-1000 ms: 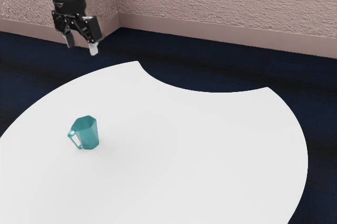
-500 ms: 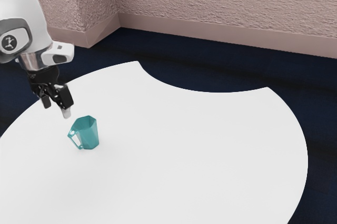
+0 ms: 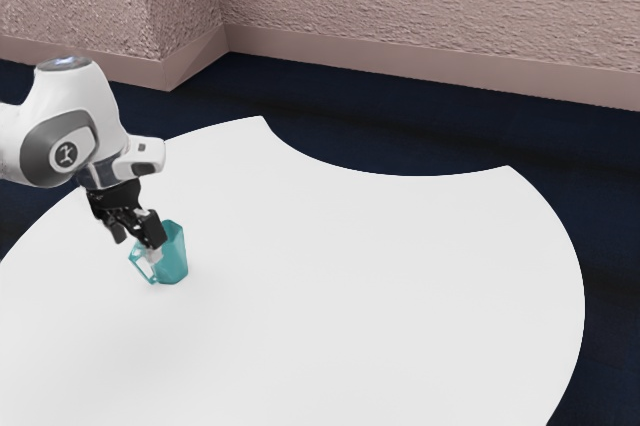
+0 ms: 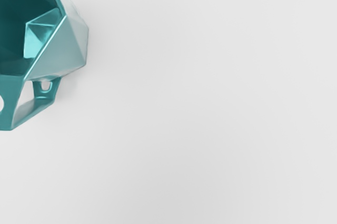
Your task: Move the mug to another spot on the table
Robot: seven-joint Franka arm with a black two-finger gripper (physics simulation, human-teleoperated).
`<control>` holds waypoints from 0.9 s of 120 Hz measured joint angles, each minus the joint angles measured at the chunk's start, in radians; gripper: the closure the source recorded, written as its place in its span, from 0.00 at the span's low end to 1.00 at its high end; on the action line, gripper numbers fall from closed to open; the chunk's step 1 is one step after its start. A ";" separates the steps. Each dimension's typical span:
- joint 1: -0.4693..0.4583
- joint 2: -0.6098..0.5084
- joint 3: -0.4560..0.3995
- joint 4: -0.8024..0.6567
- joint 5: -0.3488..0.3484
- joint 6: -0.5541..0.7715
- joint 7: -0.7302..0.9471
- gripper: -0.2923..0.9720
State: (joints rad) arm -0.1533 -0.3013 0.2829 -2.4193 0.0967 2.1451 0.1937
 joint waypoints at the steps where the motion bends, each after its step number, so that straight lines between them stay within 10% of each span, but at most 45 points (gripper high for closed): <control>1: 0.000 0.006 0.000 0.001 0.000 0.005 0.001 0.23; 108: 0.071 0.198 0.136 -0.160 -0.029 0.680 0.267 0.23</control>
State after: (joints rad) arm -0.0820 -0.1038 0.4184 -2.5789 0.0676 2.8253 0.4612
